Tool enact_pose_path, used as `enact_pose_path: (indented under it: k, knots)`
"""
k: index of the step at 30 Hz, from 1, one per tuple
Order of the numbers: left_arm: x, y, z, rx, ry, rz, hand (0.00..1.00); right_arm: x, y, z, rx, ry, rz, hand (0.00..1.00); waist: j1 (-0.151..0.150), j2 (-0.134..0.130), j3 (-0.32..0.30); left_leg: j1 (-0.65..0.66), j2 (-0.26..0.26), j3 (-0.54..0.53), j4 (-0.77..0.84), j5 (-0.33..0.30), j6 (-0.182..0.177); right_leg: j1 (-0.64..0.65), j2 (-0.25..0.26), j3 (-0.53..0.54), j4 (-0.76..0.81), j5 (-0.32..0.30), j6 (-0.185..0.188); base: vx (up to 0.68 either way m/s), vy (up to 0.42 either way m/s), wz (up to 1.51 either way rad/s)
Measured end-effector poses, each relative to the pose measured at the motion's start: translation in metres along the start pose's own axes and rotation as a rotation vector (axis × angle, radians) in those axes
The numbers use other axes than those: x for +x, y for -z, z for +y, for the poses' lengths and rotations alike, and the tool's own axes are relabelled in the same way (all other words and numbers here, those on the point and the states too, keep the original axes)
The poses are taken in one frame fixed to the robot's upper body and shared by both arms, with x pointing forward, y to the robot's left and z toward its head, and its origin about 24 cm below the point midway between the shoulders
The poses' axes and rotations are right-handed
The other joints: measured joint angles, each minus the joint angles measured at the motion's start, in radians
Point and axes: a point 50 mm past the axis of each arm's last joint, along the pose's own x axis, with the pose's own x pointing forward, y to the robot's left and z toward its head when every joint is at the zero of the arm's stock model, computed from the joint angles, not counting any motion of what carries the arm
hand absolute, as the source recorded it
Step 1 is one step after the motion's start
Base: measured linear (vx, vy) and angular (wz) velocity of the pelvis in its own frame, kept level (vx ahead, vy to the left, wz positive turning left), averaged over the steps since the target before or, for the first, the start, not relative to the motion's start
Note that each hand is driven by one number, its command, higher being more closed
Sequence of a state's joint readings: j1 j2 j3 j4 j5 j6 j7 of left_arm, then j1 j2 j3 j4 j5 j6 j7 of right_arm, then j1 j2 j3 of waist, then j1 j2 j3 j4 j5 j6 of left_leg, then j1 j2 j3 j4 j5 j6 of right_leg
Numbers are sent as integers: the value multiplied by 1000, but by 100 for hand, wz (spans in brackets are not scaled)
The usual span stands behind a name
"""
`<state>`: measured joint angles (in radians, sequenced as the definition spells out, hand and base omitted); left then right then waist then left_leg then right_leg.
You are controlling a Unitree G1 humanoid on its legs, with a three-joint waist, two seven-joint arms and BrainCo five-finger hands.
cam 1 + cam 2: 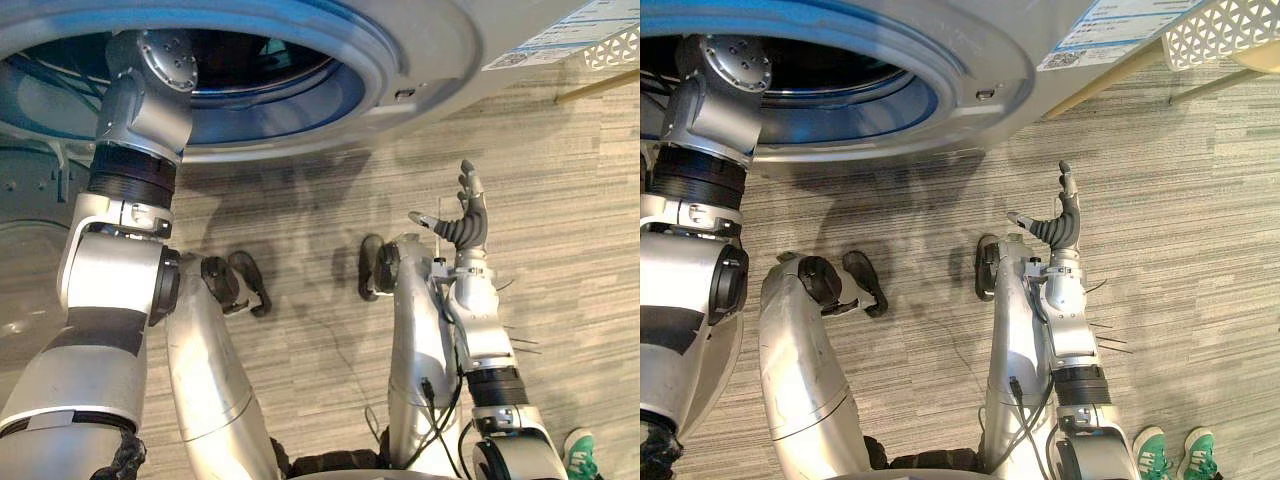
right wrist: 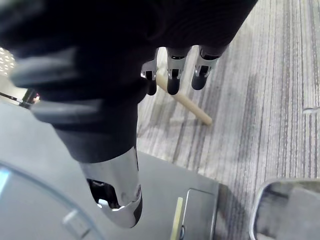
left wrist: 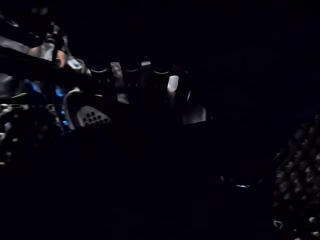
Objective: Pick up the laundry basket with both hands and put the clothes into the washing machine.
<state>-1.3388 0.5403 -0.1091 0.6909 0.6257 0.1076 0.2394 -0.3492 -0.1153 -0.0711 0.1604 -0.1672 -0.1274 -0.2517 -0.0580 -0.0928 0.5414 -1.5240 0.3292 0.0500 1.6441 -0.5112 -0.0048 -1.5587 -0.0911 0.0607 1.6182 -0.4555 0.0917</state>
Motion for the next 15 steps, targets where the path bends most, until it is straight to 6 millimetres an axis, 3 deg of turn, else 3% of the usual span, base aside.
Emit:
enact_pose_path:
  k: [6,10,12,15]
  knots:
    - [-1,5,-2,6,24,29,0,2,2,-4,-26,-14,5,0,19,0,0,-3,-19,-8,-18,13,-11,1,-17,-9,-3,-6,-11,25,-12,8]
    - [0,15,13,-82,-56,78,0,1,7,-3,-29,-15,35,0,22,1,0,5,-33,-25,-45,27,-24,24,-32,-36,-20,-13,-25,55,-17,11]
    - [-5,18,15,-128,-92,84,0,0,12,-3,-34,-16,60,0,30,1,-1,23,-34,-25,-62,30,-29,40,-34,-40,-29,-17,-28,58,-29,10]
    - [-24,28,2,-269,-120,142,0,-7,26,1,-34,-24,134,0,44,5,-3,92,-37,-25,-125,49,-36,115,-37,-60,-82,-17,-30,65,-40,9]
